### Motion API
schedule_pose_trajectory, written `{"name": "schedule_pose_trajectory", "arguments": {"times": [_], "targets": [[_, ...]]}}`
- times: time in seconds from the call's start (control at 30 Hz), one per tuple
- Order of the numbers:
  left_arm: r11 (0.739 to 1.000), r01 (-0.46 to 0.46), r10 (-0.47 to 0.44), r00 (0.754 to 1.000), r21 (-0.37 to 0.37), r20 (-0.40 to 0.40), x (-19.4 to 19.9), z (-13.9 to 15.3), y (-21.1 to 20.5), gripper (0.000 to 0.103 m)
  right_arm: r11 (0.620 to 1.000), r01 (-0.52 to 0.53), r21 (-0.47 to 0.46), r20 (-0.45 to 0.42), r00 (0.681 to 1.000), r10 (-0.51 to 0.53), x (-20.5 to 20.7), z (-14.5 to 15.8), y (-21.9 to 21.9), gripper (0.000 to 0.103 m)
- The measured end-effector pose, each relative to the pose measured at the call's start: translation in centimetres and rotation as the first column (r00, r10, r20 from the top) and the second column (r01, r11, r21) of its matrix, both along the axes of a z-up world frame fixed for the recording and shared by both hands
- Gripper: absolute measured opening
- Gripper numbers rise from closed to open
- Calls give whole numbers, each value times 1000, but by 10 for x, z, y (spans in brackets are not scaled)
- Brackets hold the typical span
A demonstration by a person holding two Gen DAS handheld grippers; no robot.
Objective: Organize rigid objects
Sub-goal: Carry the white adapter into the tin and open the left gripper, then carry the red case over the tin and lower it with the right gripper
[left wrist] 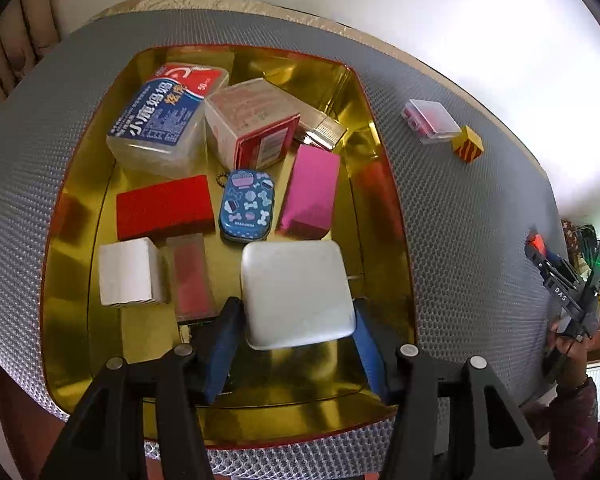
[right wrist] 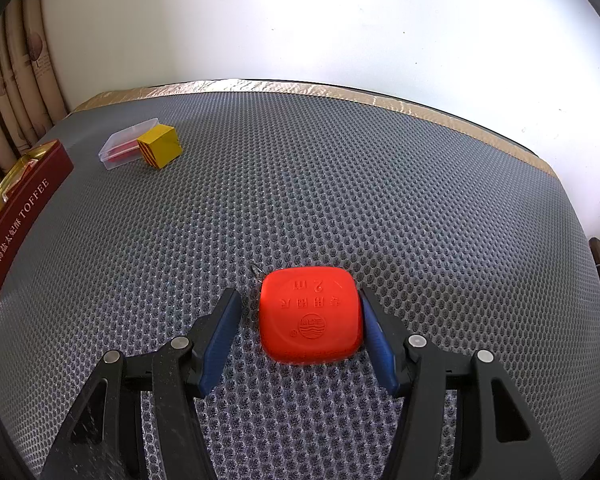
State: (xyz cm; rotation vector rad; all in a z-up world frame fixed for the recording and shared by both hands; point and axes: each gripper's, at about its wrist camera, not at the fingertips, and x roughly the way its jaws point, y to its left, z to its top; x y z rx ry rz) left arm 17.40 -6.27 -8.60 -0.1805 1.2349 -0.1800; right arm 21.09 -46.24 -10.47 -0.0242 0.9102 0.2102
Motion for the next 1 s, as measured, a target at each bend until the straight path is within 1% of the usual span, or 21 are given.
{"name": "schedule_pose_trajectory", "arguments": {"times": [0.1, 0.17, 0.2, 0.23, 0.33, 0.43, 0.53, 0.63, 0.67, 0.7, 0.77, 0.87, 0.93, 1.0], "targets": [[999, -8, 6, 998, 41, 56, -5, 10, -1, 56, 1000, 1, 0, 0, 1000, -1, -1, 0, -1, 56], [996, -17, 8, 996, 92, 94, -10, 19, -2, 56, 1000, 1, 0, 1, 1000, -1, -1, 0, -1, 56], [994, -21, 9, 993, 103, 117, -13, 23, -1, 56, 1000, 1, 0, 0, 1000, -1, -1, 0, -1, 56], [994, -28, 13, 990, 102, 143, -18, 29, 0, 56, 1000, 1, -1, 0, 1000, -1, 0, 0, 0, 56], [994, -59, 41, 982, 94, 183, -32, 39, 7, 56, 1000, 0, -5, 1, 1000, 0, 0, 0, 3, 55], [990, -114, 92, 969, 86, 230, -53, 47, 21, 56, 1000, 1, -14, 3, 1000, -1, 1, 0, 6, 55], [979, -179, 147, 951, 100, 272, -76, 53, 38, 56, 1000, 5, -24, 7, 1000, -5, 0, 0, 9, 54], [959, -246, 192, 929, 141, 315, -96, 55, 59, 56, 1000, 23, -12, -3, 1000, -23, -1, 1, 10, 52], [950, -267, 206, 924, 159, 324, -102, 54, 67, 56, 999, 32, -6, -10, 999, -32, 0, 1, 8, 47], [942, -286, 220, 920, 174, 324, -106, 52, 76, 56, 999, 41, -4, -16, 999, -41, 0, 2, 8, 43], [932, -319, 258, 917, 173, 304, -112, 44, 93, 56, 999, 50, -5, -30, 998, -50, -3, 4, 12, 43], [922, -366, 325, 909, 128, 260, -116, 33, 118, 56, 998, 62, 3, -46, 997, -62, -9, 5, 18, 43], [914, -397, 370, 900, 80, 232, -118, 26, 133, 56, 997, 69, 35, -68, 995, -66, -13, 9, 22, 43], [911, -410, 389, 893, 50, 225, -120, 23, 140, 56, 995, 62, 72, -70, 996, -57, -18, 17, 29, 43]]}}
